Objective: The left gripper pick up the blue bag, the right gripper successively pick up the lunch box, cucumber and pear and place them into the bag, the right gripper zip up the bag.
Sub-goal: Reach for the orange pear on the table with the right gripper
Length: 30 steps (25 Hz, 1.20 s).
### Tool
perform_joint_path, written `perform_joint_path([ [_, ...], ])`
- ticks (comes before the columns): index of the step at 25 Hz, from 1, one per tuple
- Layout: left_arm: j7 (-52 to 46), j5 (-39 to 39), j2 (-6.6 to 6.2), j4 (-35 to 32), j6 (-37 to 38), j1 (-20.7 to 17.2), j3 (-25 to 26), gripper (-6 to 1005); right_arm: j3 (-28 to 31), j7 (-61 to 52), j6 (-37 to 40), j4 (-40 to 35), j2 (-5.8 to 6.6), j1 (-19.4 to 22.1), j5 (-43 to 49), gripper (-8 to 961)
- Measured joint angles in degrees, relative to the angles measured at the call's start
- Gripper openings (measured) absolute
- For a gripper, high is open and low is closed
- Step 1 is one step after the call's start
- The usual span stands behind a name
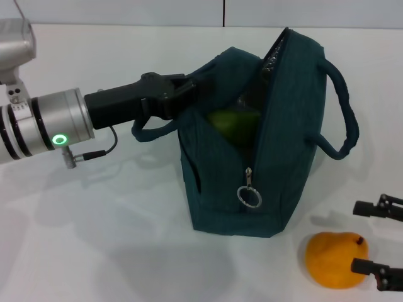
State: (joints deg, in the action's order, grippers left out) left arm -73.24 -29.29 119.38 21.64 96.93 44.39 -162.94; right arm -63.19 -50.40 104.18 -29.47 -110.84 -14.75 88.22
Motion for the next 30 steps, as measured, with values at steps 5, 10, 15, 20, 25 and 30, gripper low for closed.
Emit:
perform_joint_path([
  [5, 0.3, 0.0, 0.01, -0.4, 0.0, 0.0, 0.0, 62, 0.4, 0.9, -0.8, 0.3, 0.41, 1.3, 0.1, 799],
  [10, 1.4, -0.2, 0.08, -1.4, -0.8, 0.0, 0.1, 61, 0.9, 1.0, -3.8, 1.2, 0.51, 1.4, 0.7, 695],
  [15, 1.5, -0.3, 0.07, -1.8, -1.5, 0.0, 0.1, 60, 0.9, 2.3, -5.4, 1.3, 0.04, 1.4, 0.9, 619],
  [20, 1.5, -0.3, 0.06, -1.9, -1.5, 0.0, 0.1, 59, 1.4, 3.0, -4.9, 1.3, -0.01, 1.4, 1.1, 479],
  [25, 1.5, -0.3, 0.06, -1.9, -1.5, 0.0, 0.1, 58, 1.5, 4.7, -4.8, 1.3, -0.01, 1.4, 1.1, 353],
  [30, 1.6, -0.7, 0.06, -1.9, -1.6, 0.0, 0.1, 58, 1.5, 6.1, -4.7, 1.3, -0.1, 1.8, 1.2, 281],
])
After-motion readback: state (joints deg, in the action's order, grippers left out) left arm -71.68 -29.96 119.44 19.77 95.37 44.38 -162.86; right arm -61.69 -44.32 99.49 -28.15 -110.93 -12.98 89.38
